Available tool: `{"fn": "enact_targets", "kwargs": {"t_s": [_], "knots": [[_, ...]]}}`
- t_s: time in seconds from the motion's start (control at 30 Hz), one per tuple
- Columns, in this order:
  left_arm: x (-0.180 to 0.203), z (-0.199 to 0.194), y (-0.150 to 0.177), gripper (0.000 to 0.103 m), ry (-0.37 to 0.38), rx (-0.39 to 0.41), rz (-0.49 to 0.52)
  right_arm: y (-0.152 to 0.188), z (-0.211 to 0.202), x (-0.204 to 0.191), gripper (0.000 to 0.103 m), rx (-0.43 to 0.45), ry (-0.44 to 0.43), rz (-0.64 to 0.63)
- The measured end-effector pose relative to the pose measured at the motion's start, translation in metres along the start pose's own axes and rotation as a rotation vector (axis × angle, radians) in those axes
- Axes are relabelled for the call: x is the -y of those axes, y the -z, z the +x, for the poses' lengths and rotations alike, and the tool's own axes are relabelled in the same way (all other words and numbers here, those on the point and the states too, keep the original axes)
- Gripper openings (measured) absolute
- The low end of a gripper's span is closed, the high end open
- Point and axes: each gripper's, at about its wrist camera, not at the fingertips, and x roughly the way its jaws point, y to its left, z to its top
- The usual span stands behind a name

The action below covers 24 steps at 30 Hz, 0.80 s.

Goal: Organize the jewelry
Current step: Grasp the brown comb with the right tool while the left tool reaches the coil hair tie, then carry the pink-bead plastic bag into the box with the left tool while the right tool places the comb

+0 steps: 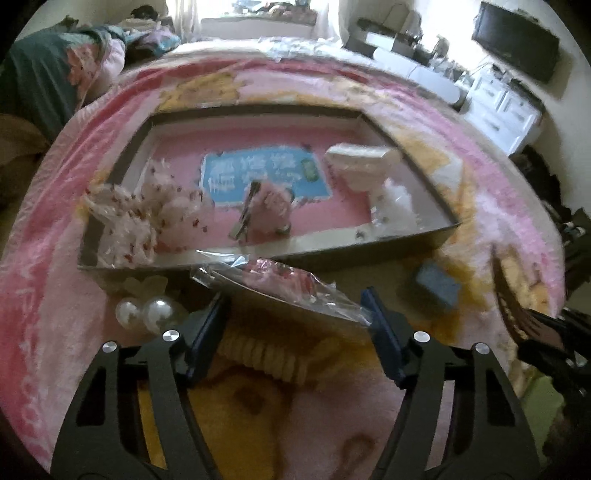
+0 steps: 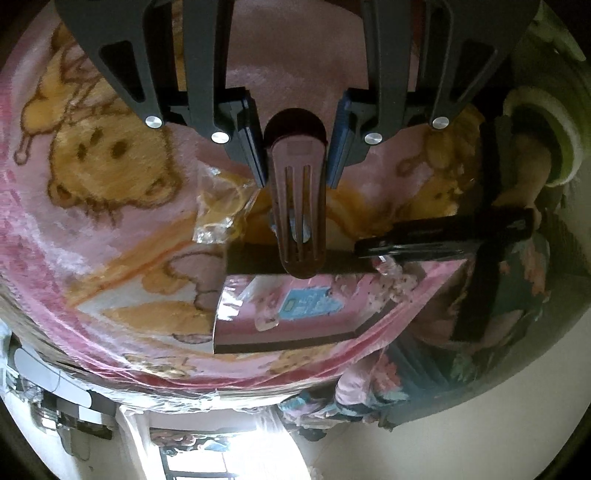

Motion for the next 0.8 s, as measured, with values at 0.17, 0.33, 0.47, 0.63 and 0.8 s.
{"fn": "enact_targets", "kwargs": {"t_s": [0.17,0.33,0.47,0.63,0.8], "knots": [[-0.002,-0.025,-0.008,0.06,0.034,0.05,-0.007,-0.017,-0.004,-0.003,0.031,0.026,0.01,-0.015],[-0.011,-0.044,-0.017,0.06,0.037,0.091,-0.025,-0.037,-0.004,-0.011,0.031,0.049,0.007,-0.042],[-0.02,-0.055,-0.022,0.06,0.016,0.114,-0.04,-0.051,0.001,-0.021,0.031,0.062,-0.007,-0.071],[-0.036,-0.062,-0.031,0.06,-0.011,0.13,-0.062,-0.069,0.012,-0.035,0.031,0.07,-0.017,-0.105],[-0.048,-0.067,-0.039,0.06,-0.032,0.145,-0.083,-0.085,0.021,-0.046,0.031,0.082,-0.032,-0.125]]}}
